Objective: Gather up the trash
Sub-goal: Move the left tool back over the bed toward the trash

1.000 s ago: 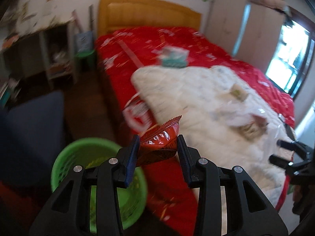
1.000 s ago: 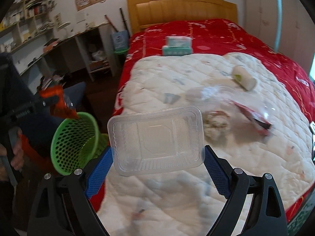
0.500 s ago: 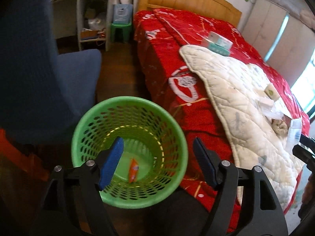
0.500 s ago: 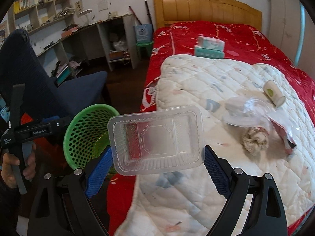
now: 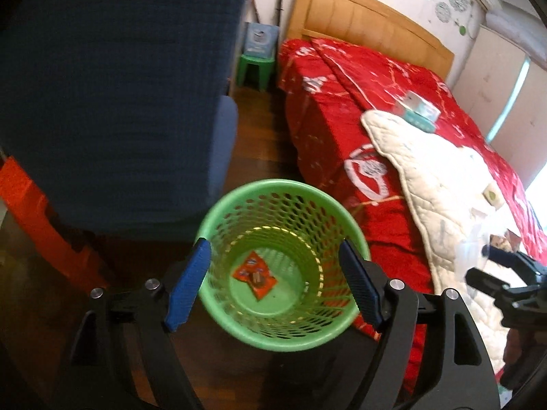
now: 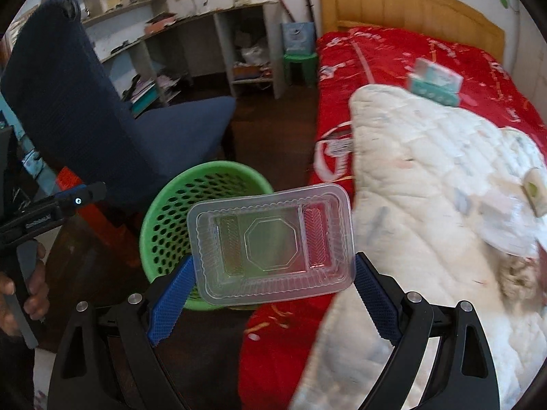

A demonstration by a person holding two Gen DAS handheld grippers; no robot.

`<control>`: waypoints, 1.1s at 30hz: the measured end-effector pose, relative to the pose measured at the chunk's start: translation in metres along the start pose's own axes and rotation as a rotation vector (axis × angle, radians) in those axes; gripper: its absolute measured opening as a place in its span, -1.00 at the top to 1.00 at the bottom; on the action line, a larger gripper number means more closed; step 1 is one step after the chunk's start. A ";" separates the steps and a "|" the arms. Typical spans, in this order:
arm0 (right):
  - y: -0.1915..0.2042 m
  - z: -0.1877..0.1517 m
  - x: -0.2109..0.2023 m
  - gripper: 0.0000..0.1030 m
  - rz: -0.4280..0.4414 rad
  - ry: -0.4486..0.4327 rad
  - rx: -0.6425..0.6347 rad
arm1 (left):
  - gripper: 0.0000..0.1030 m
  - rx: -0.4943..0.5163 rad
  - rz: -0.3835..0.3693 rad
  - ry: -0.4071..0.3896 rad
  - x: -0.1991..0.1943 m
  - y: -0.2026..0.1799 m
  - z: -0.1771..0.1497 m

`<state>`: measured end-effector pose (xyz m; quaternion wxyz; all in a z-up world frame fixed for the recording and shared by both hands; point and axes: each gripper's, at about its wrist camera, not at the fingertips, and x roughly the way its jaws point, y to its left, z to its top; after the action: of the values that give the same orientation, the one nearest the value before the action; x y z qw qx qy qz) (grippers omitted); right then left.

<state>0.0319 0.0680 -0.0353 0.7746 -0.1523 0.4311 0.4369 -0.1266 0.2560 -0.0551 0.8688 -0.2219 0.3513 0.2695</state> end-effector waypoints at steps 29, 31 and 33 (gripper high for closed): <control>0.016 -0.005 0.029 -0.79 0.062 0.054 0.073 | -0.52 -0.017 -0.045 0.018 0.006 -0.012 0.003; 0.002 -0.011 0.018 -0.79 0.039 0.044 0.091 | -0.52 0.006 -0.066 0.024 0.008 -0.025 0.003; -0.016 -0.019 0.004 -0.79 0.017 0.031 0.117 | -0.52 0.034 -0.084 0.031 0.011 -0.040 0.002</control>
<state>0.0358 0.0494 -0.0523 0.7717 -0.1100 0.4692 0.4150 -0.0942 0.2308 -0.0535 0.8774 -0.2260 0.3595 0.2232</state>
